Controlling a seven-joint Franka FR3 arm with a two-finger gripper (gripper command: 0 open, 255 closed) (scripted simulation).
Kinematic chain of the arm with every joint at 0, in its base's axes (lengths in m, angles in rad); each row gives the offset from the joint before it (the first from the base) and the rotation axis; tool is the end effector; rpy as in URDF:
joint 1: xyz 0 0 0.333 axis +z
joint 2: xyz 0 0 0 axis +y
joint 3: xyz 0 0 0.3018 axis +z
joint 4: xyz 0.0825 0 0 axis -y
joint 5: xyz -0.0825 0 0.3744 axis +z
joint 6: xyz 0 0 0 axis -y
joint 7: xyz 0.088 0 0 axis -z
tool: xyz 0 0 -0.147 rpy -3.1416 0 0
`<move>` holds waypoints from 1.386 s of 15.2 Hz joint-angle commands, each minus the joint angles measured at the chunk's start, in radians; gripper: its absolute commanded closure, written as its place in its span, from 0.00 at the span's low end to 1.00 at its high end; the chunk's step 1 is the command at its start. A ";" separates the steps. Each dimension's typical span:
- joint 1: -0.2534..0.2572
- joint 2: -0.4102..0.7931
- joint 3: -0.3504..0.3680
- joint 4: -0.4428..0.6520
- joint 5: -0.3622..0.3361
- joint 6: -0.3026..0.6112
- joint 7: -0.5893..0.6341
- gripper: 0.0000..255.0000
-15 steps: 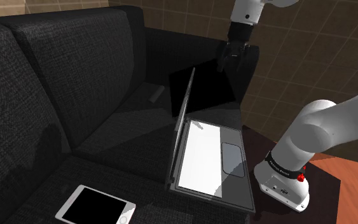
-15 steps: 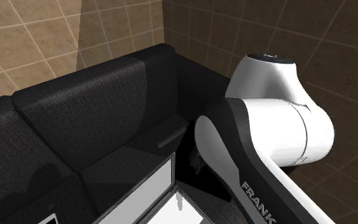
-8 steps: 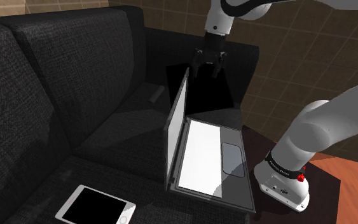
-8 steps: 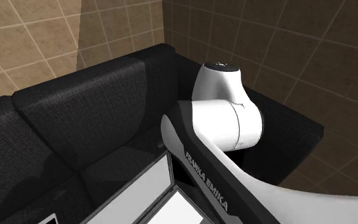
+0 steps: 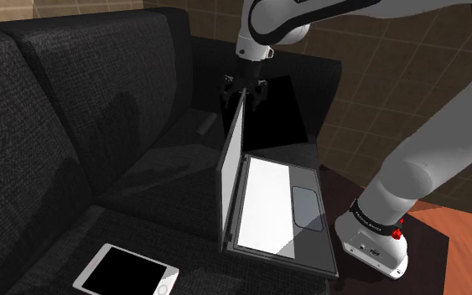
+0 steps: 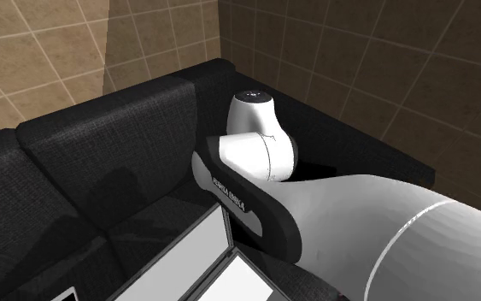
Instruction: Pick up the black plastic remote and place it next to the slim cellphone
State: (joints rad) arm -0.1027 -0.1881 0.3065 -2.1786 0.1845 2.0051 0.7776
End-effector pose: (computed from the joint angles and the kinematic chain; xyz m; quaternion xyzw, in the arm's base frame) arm 0.4776 0.1191 0.4181 -0.9452 0.3216 0.0224 0.0510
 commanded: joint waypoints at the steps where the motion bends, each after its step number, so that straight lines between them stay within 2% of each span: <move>1: -0.008 0.083 0.018 0.043 -0.028 0.042 0.082 0.00; 7: 0.000 0.325 0.026 0.217 -0.137 0.108 0.316 0.00; 15: 0.055 0.640 -0.039 0.520 -0.250 0.112 0.572 0.00; 21: 0.062 0.680 -0.047 0.507 -0.260 0.164 0.583 0.00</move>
State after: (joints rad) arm -0.0426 0.4833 0.2608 -1.6694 -0.0728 2.1587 1.3575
